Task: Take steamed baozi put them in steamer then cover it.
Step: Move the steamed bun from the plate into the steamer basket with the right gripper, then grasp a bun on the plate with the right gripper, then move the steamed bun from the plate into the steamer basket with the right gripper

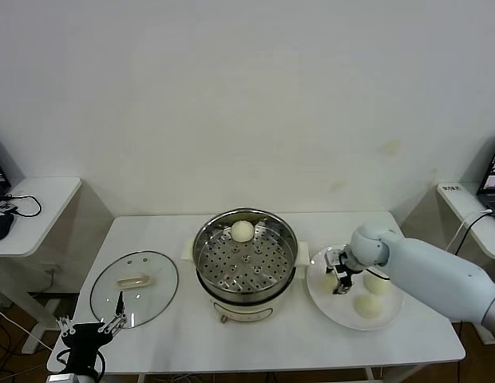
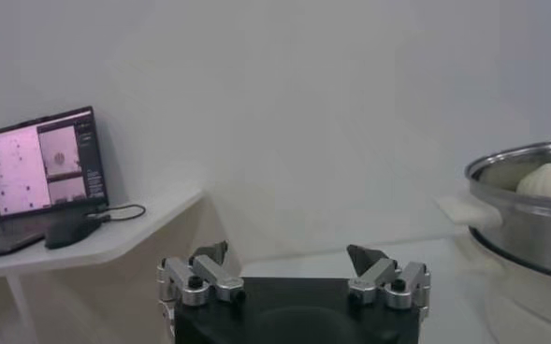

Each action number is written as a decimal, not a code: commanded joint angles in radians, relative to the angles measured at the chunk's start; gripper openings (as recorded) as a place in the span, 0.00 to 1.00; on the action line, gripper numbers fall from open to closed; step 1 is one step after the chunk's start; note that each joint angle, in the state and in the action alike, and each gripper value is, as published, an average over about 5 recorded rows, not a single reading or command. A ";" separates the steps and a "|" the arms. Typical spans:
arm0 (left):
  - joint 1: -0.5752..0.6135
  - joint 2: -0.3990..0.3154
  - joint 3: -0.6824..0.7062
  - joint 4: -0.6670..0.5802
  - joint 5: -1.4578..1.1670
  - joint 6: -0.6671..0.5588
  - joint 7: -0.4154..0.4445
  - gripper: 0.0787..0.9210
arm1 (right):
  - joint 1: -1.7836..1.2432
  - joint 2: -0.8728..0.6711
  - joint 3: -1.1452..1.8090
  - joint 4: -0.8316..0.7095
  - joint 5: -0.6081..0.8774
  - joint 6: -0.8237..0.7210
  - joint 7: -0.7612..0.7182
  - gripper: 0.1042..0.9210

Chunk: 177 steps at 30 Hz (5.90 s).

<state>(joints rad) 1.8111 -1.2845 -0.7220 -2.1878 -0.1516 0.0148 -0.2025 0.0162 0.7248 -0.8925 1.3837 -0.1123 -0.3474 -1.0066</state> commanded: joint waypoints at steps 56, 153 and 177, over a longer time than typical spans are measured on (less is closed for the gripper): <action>-0.038 0.017 -0.035 -0.025 -0.036 0.006 -0.002 0.88 | 0.350 0.658 -0.284 -0.153 0.550 -0.289 0.220 0.65; -0.050 0.029 -0.021 0.029 -0.036 0.032 0.001 0.88 | -0.349 -0.173 0.307 0.099 -0.170 0.065 -0.052 0.76; -0.053 0.026 -0.013 0.011 -0.034 0.031 0.000 0.88 | 0.123 -0.209 0.149 0.125 0.021 0.057 -0.133 0.60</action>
<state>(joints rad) 1.7579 -1.2591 -0.7358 -2.1763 -0.1848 0.0466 -0.2030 -0.1359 0.5244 -0.6663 1.5044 -0.1971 -0.2886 -1.1200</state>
